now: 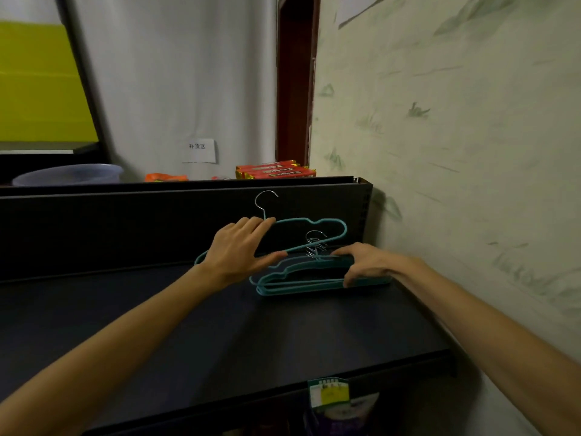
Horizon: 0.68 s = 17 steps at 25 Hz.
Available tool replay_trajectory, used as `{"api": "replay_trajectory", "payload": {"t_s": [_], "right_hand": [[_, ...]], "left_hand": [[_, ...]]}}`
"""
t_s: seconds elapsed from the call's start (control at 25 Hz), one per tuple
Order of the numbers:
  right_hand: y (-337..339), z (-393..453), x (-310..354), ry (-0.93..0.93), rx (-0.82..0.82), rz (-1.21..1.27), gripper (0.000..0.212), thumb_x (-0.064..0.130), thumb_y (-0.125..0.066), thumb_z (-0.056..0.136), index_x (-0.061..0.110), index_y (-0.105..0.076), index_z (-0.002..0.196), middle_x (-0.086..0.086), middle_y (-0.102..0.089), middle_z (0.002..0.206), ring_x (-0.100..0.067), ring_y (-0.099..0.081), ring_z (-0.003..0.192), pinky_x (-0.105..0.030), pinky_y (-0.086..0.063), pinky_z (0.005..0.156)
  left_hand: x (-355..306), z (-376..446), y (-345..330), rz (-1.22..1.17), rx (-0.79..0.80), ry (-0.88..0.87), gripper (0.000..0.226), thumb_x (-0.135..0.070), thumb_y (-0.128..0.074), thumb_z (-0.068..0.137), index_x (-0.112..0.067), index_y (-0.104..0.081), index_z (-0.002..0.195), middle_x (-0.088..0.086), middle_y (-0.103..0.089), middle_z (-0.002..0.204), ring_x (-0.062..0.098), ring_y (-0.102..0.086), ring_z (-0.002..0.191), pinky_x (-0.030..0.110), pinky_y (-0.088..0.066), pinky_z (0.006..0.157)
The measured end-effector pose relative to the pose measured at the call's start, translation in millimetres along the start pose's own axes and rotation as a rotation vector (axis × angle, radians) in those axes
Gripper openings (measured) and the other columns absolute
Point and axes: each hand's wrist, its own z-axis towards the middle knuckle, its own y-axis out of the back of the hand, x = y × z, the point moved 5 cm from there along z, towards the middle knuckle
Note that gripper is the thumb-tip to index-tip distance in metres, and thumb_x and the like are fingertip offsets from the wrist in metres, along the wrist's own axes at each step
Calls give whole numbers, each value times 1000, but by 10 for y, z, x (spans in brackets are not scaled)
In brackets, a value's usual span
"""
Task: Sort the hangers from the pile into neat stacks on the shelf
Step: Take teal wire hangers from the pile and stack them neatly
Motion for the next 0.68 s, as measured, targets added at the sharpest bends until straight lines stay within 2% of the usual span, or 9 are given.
{"api": "replay_trajectory", "payload": {"t_s": [0.12, 0.28, 0.44, 0.68], "right_hand": [[-2, 36, -74, -8, 24, 6, 82, 26, -81, 72, 24, -46, 146, -2, -53, 135, -19, -51, 121, -37, -45, 107], [-34, 52, -101, 3, 49, 12, 82, 24, -80, 75, 25, -43, 148, 0, -49, 136, -20, -49, 124, -36, -43, 108], [-5, 86, -103, 14, 92, 3, 87, 31, -80, 68, 31, -43, 147, -2, -48, 141, -20, -49, 123, -41, -43, 108], [58, 146, -162, 11, 154, -14, 79, 22, -79, 79, 26, -42, 148, 4, -50, 129, -14, -46, 115, -25, -38, 92]], "left_hand": [[-30, -37, -83, 48, 34, -14, 91, -84, -28, 90, -16, -49, 147, 1, -65, 123, 16, -63, 98, 29, -52, 72], [-46, -54, -94, 48, 17, 41, 90, -82, -25, 91, -14, -53, 144, 1, -68, 119, 17, -64, 93, 29, -51, 66], [-62, -56, -123, 62, 29, 41, 90, -82, -27, 91, -15, -53, 144, 1, -68, 118, 17, -65, 93, 29, -52, 67], [-80, -8, -143, 79, 67, 33, 90, -83, -24, 91, -16, -52, 145, 0, -67, 119, 17, -65, 95, 29, -53, 68]]}}
